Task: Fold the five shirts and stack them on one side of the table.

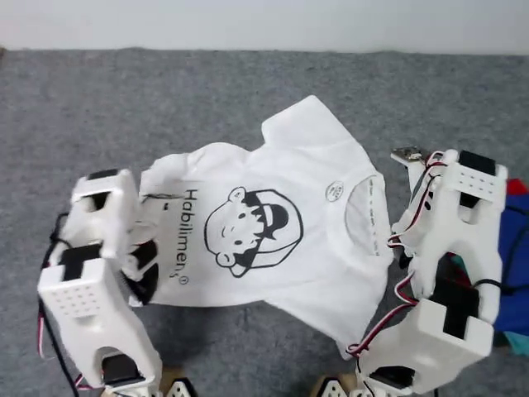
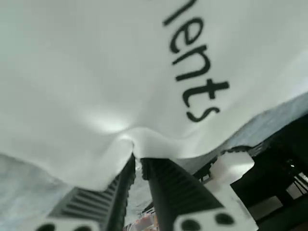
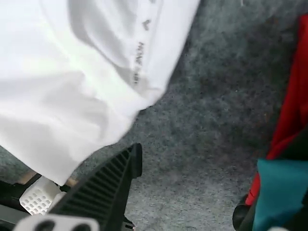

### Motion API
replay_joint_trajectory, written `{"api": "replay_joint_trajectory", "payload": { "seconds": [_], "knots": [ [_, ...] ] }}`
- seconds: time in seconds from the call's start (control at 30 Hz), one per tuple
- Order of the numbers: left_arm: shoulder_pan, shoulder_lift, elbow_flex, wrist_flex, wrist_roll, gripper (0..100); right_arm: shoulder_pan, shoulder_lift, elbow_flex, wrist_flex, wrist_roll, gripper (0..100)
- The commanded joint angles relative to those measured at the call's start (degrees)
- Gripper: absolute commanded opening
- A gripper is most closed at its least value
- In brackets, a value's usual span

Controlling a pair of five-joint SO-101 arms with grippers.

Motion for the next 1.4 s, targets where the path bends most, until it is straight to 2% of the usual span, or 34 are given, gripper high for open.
{"api": "replay_joint_trajectory", "payload": {
  "seconds": [0.0, 0.37, 0.57, 0.67, 0.77, 0.97, 1.17, 1.37],
  "knots": [
    [-4.92, -0.79, 1.71, 1.58, -4.04, 1, -0.66, -3.38, -0.97, 0.75, -0.44, 50.0],
    [-9.23, -0.79, 6.55, 1.67, -4.66, 2, -0.75, -3.38, -0.97, 0.75, -0.44, 50.0],
    [-20.22, -4.31, 7.43, 1.67, -3.69, 6, -0.75, -3.47, -0.97, 0.75, -0.44, 50.0],
    [-22.77, -9.32, 7.34, 1.67, -3.78, 10, -0.92, -3.21, -0.97, 0.75, -0.62, 50.0],
    [-19.96, -15.91, 7.25, 1.67, -3.78, 17, -1.98, -3.03, -0.97, 0.75, -0.7, 50.0],
    [-7.56, -27.87, 5.49, 1.49, -3.78, 34, -4.79, -3.47, -0.97, 0.84, -0.88, 50.0],
    [-3.52, -30.51, -8.4, -2.99, -3.52, 35, -4.53, -3.47, -0.97, 2.77, -0.88, 50.0],
    [-2.9, -18.9, -23.25, -9.05, 1.76, 35, -4.79, -3.47, -0.97, 3.47, -0.88, 50.0]
  ]
}}
